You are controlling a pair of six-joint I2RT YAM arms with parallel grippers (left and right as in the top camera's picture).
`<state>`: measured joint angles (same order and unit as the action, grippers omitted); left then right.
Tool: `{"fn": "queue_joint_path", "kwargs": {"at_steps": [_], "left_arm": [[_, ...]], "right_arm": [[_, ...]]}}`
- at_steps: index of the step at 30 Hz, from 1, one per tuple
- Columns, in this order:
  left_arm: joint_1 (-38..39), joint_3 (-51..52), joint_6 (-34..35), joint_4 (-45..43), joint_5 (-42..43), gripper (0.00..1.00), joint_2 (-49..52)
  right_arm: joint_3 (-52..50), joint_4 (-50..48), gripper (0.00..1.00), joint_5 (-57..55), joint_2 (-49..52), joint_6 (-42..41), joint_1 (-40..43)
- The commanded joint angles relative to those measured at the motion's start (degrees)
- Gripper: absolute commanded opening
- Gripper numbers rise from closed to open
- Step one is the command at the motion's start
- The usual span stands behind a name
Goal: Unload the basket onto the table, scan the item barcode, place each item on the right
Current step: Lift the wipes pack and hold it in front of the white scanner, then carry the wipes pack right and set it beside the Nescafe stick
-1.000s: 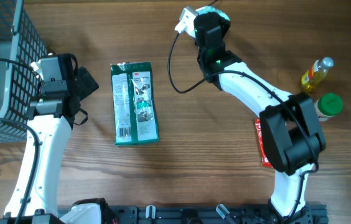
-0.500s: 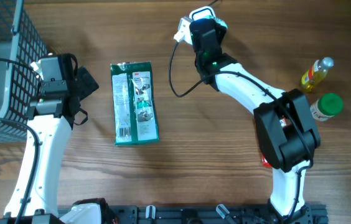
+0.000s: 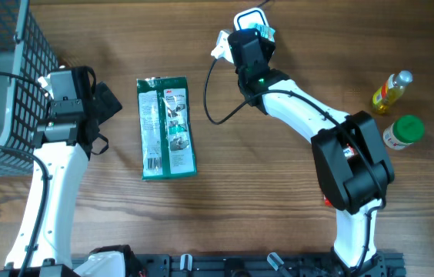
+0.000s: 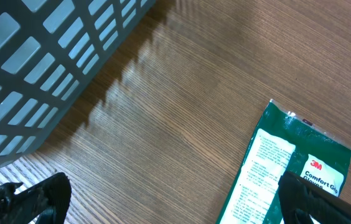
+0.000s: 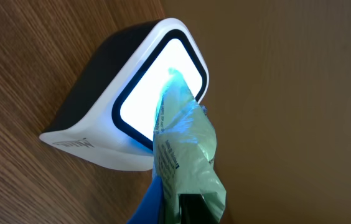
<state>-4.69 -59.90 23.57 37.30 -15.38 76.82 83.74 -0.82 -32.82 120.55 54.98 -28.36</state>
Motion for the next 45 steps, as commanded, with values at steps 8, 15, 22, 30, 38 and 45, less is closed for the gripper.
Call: {"fn": "queue_joint_path", "kwargs": {"at_steps": [8,15,22,30,38,45], "left_arm": [[-0.3,-0.5,-0.7,0.0,-0.7,1.0,-0.3],[-0.3,-0.5,-0.7,0.0,-0.7,1.0,-0.3],[-0.3,-0.5,-0.7,0.0,-0.8,1.0,-0.3],[-0.3,-0.5,-0.7,0.0,-0.7,1.0,-0.3],[-0.3,-0.5,-0.7,0.0,-0.8,1.0,-0.3],[-0.3,-0.5,-0.7,0.0,-0.8,1.0,-0.3]], "right_arm": [[0.3,5.7,0.04,1.6,-11.6,-11.0,0.4],[0.3,32.1,0.04,20.5,-25.7,-28.3,1.4],[-0.3,62.7,0.04,40.9,-26.4,-32.0,4.0],[-5.0,71.8,0.04,41.7,-26.3,-36.8,5.4],[-14.5,69.3,0.05,30.6,-26.3,-46.3,5.5],[-19.9,61.7,0.04,29.4,-26.3,-63.1,7.1]]}}
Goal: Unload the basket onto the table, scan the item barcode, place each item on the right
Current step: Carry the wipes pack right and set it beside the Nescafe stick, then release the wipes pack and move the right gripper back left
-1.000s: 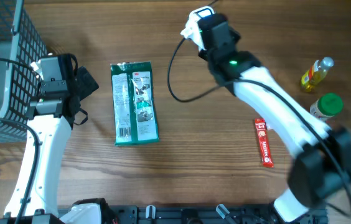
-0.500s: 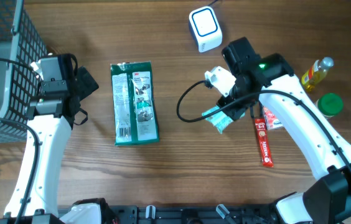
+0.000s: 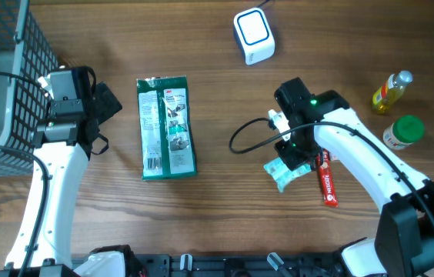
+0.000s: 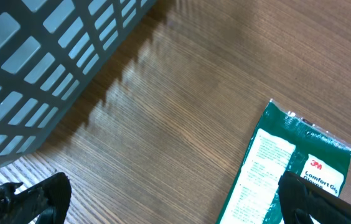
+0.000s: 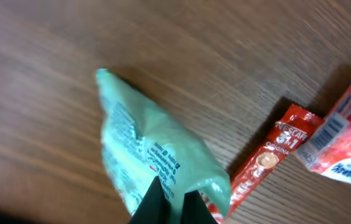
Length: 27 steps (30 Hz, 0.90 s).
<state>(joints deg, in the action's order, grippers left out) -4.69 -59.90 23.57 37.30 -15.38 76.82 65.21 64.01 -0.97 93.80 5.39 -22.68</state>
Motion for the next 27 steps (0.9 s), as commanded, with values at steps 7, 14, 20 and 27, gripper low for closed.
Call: {"fn": "queue_joint_path", "kwargs": {"at_steps": [7,14,20,27], "left_arm": [[-0.3,-0.5,-0.7,0.0,-0.8,1.0,-0.3],[-0.3,-0.5,-0.7,0.0,-0.7,1.0,-0.3],[-0.3,-0.5,-0.7,0.0,-0.8,1.0,-0.3],[-0.3,-0.5,-0.7,0.0,-0.8,1.0,-0.3]], "right_arm": [[-1.9,-3.8,0.07,-2.4,0.5,-30.0,7.3],[-1.9,1.1,0.4,-2.4,0.5,-33.9,10.5],[-1.9,-1.2,0.78,-2.1,0.5,-33.8,10.5],[-1.9,-6.4,0.29,12.1,0.5,-26.0,8.8]]}}
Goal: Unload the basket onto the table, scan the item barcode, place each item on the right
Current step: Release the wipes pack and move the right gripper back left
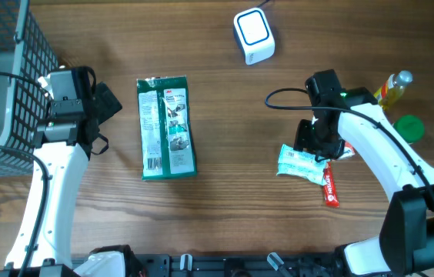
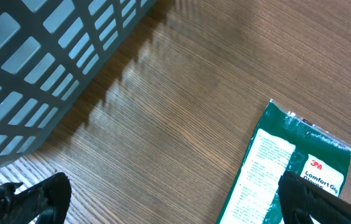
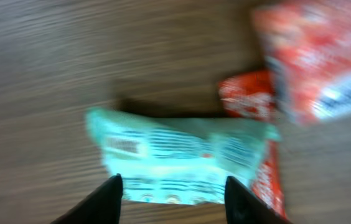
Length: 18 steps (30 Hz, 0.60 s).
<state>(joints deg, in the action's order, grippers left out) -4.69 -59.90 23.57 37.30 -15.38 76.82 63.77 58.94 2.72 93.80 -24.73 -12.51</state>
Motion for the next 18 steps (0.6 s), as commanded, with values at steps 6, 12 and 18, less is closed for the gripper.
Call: {"fn": "queue_joint_path", "kwargs": {"at_steps": [6,12,18], "left_arm": [[-0.3,-0.5,-0.7,0.0,-0.7,1.0,-0.3],[-0.3,-0.5,-0.7,0.0,-0.8,1.0,-0.3],[-0.3,-0.5,-0.7,0.0,-0.8,1.0,-0.3]], "right_arm": [[-0.5,-3.0,0.04,9.4,0.5,3.7,-7.0],[-0.5,-3.0,0.04,8.8,0.5,1.6,-15.0],[-0.5,-3.0,0.04,8.4,0.5,0.5,-19.7]]}}
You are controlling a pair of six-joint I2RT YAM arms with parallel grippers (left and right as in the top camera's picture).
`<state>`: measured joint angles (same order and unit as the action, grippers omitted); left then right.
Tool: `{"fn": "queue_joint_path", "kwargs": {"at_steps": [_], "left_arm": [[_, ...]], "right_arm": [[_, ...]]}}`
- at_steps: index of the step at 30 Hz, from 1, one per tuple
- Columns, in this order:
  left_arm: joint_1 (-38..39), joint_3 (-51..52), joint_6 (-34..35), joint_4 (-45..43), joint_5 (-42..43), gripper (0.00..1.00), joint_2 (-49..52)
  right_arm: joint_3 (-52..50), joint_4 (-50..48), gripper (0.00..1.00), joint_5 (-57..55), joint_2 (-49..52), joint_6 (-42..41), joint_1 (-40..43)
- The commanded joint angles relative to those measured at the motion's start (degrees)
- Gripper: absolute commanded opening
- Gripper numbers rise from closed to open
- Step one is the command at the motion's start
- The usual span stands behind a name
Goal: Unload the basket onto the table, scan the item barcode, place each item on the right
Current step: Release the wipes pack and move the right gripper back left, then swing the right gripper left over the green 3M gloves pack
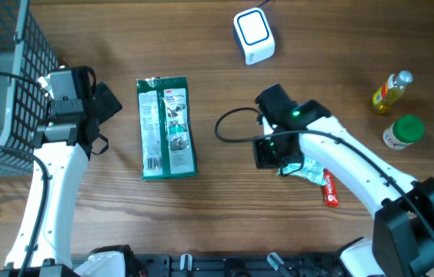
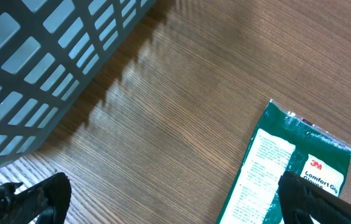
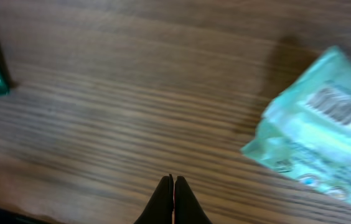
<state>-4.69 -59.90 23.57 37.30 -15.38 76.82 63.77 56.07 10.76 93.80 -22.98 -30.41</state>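
A dark green 3M package (image 1: 167,127) lies flat on the wooden table, its corner showing in the left wrist view (image 2: 294,168). The white scanner (image 1: 253,35) stands at the far middle. A mint-green packet (image 1: 308,169) lies on the table, seen at the right edge of the right wrist view (image 3: 325,137). My right gripper (image 1: 265,151) hangs just left of that packet, its fingers shut (image 3: 172,199) with nothing between them. My left gripper (image 2: 169,205) stands open left of the green package, holding nothing.
A grey wire basket (image 1: 1,85) fills the far left. A red sachet stick (image 1: 329,188) lies beside the mint packet. A yellow bottle (image 1: 392,91) and a green-lidded jar (image 1: 402,132) stand at the right edge.
My right gripper was open over the mint packet near the red sachets. Now it is shut and empty, further left, with the packet lying to its right. The left arm has not moved.
My right gripper held the mint packet against the lit scanner. Then it held the packet low over the table by the red stick. Then it stood open with the packet lying there. Now it is shut, empty and left of it.
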Motion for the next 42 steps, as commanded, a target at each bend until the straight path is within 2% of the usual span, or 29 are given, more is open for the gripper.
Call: {"fn": "queue_joint_path", "kwargs": {"at_steps": [1,21,32,37,42], "left_arm": [[-0.3,-0.5,-0.7,0.0,-0.7,1.0,-0.3],[-0.3,-0.5,-0.7,0.0,-0.8,1.0,-0.3],[-0.3,-0.5,-0.7,0.0,-0.7,1.0,-0.3],[-0.3,-0.5,-0.7,0.0,-0.7,1.0,-0.3],[-0.3,-0.5,-0.7,0.0,-0.7,1.0,-0.3]], "right_arm": [[-0.5,-0.2,0.04,-0.4,0.5,-1.2,-2.4],[-3.1,-1.2,0.04,-3.9,0.5,-1.0,-8.7],[-12.1,-7.3,0.04,-18.9,0.5,-0.7,-8.7],[-13.4,-10.4,0.04,-19.0,0.5,2.2,-8.6],[-13.4,-10.6,0.04,-24.2,0.5,-0.5,-7.8]]}}
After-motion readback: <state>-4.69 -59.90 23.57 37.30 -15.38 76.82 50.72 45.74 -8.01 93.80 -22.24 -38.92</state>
